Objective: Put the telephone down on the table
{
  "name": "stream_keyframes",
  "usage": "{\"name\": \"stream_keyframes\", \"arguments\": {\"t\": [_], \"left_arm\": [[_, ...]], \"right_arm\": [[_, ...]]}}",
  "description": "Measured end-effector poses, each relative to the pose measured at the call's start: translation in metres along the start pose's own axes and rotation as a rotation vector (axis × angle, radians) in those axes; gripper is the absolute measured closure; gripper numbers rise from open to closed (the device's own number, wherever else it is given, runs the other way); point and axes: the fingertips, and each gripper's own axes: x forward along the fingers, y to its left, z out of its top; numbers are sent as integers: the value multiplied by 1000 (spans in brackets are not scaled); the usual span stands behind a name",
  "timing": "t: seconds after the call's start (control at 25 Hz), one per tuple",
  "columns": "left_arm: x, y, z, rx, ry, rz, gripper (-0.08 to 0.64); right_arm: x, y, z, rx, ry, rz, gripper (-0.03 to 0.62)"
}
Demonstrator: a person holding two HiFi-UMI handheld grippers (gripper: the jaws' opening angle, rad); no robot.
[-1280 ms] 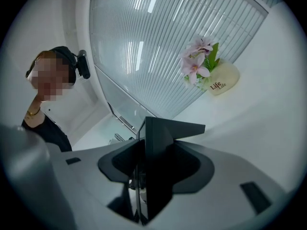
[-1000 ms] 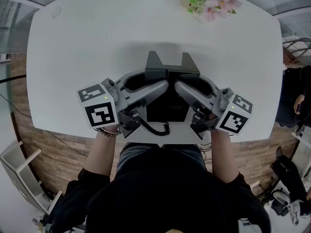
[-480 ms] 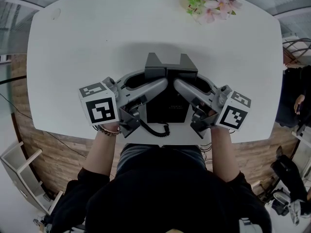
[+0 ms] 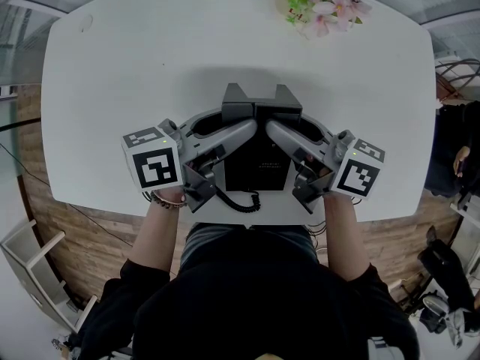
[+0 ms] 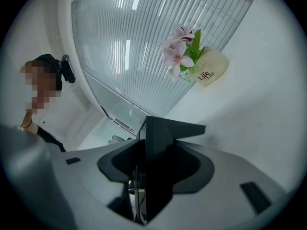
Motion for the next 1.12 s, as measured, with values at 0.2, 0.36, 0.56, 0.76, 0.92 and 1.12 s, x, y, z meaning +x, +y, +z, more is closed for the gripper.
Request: {"name": "stream_keyframes", "arguments": {"t": [0.2,0.36,0.56,0.76,0.92,1.12], "left_arm": [[0,3,0,-14,0,7,347],[1,4,0,-22,0,13,347],[2,7,0,-34,2,18,347],[2,9,0,-45,6,21,347],[3,9,0,-41,9,25,345],[3,10,-1,-46,10,26,345]], "right_arm": [[1,-2,-1,13,4,-3,380],[2,-4,-1,22,6,-9,380],[3,-6,-1,34,9,-15,380],[4,-8,-1,47,12,-22,380],[3,-9,-1,53,11,-23,382],[4,-10,-2,60,12,-20,382]]}}
